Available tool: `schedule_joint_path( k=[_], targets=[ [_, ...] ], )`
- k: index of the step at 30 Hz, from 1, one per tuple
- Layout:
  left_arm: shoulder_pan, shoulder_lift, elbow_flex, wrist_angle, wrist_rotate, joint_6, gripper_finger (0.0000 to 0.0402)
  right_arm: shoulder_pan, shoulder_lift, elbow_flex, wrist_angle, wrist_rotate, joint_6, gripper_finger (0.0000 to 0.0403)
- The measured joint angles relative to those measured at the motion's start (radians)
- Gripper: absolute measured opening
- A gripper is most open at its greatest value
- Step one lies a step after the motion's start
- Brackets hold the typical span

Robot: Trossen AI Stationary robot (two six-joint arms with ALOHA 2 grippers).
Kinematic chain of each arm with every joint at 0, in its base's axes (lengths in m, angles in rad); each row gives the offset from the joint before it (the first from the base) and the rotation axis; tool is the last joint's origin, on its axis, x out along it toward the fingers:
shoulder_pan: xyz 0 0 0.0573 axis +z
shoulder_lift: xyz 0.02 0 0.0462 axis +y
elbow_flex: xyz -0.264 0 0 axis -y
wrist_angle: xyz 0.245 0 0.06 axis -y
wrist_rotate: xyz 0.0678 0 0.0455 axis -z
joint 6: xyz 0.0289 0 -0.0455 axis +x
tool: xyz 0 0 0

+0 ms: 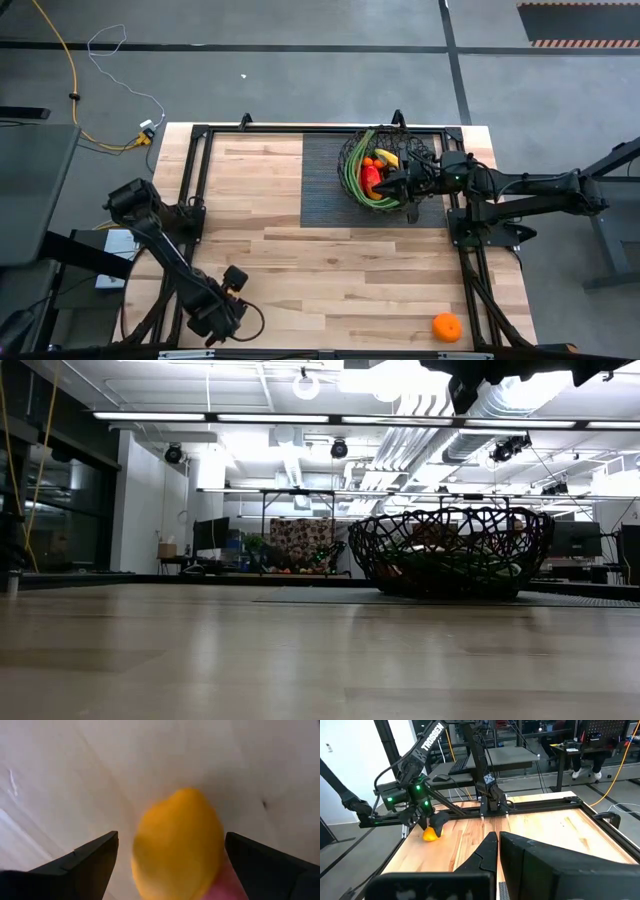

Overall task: Build produce basket
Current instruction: Put the lemon into the black basket

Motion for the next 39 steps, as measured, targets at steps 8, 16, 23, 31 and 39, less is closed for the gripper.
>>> schedule_joint_path(
  k=[8, 16, 23, 31, 39],
  targets=[
    [0.02, 0.001, -0.053, 0.059, -0.003, -0.02, 0.0352, 0.0, 0.0, 0.0, -0.005, -0.003, 0.0, 0.0],
    [0.021, 0.001, -0.053, 0.065, -0.004, 0.03, 0.0285, 0.0, 0.0, 0.0, -0.005, -0.003, 0.0, 0.0],
    [0.03, -0.003, -0.054, 0.06, 0.02, 0.069, 0.0208, 0.0, 0.0, 0.0, -0.005, -0.004, 0.017, 0.0],
    [0.178, -0.181, -0.051, 0.015, 0.166, 0.229, 0.0223, 0.0, 0.0, 0.0, -0.013, -0.005, 0.019, 0.0],
    [0.54, -0.461, -0.05, 0.212, 0.09, 0.328, 0.0221, 0.0, 0.0, 0.0, -0.019, -0.012, 0.016, 0.0]
  ],
)
